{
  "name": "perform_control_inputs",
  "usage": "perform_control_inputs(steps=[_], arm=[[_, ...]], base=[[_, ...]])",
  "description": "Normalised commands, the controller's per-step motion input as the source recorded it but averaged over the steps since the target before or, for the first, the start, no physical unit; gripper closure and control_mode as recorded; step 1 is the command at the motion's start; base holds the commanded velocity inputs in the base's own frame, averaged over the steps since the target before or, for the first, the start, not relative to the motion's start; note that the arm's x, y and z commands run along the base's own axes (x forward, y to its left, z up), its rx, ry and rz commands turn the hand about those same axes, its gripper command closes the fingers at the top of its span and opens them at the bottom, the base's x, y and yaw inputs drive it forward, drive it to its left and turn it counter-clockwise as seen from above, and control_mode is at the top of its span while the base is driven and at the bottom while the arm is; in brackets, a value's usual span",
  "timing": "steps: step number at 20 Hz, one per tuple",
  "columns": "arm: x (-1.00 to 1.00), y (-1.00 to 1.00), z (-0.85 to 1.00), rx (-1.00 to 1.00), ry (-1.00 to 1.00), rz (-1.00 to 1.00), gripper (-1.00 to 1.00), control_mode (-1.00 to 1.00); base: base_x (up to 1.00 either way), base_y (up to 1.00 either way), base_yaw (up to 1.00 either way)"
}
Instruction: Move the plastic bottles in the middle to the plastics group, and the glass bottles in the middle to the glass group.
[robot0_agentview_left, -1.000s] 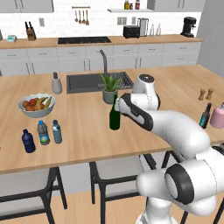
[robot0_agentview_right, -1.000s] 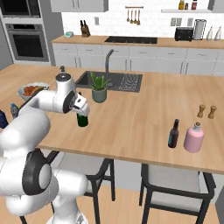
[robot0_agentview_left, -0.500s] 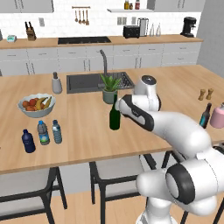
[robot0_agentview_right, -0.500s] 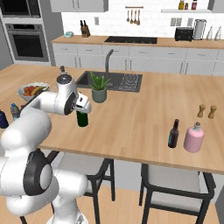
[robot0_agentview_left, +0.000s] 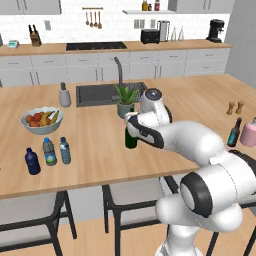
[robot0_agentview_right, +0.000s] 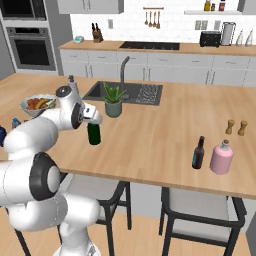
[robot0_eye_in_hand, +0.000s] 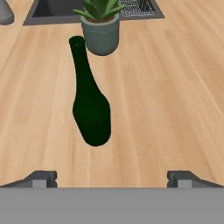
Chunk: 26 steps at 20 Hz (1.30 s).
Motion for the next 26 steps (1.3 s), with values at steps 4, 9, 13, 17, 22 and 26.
perform_control_inputs(steps=[4,9,13,17,22,26], arm=[[0.34,0.06,0.06,0.00,0.01,0.00,-1.00,-1.00],[0.00,-0.04,-0.02,0.14,0.00,0.01,-1.00,-1.00],[0.00,0.00,-0.05,0.14,0.00,0.02,-1.00,-1.00],[0.13,0.00,-0.10,0.04,0.00,0.00,-1.00,-1.00],[0.39,0.00,-0.12,0.00,0.00,0.00,-1.00,-1.00],[0.30,0.00,-0.01,-0.01,0.01,0.00,-1.00,-1.00]], base=[[0.00,0.00,0.00],[0.00,0.00,0.00],[0.00,0.00,0.00],[0.00,0.00,0.00],[0.00,0.00,0.00],[0.00,0.00,0.00]])
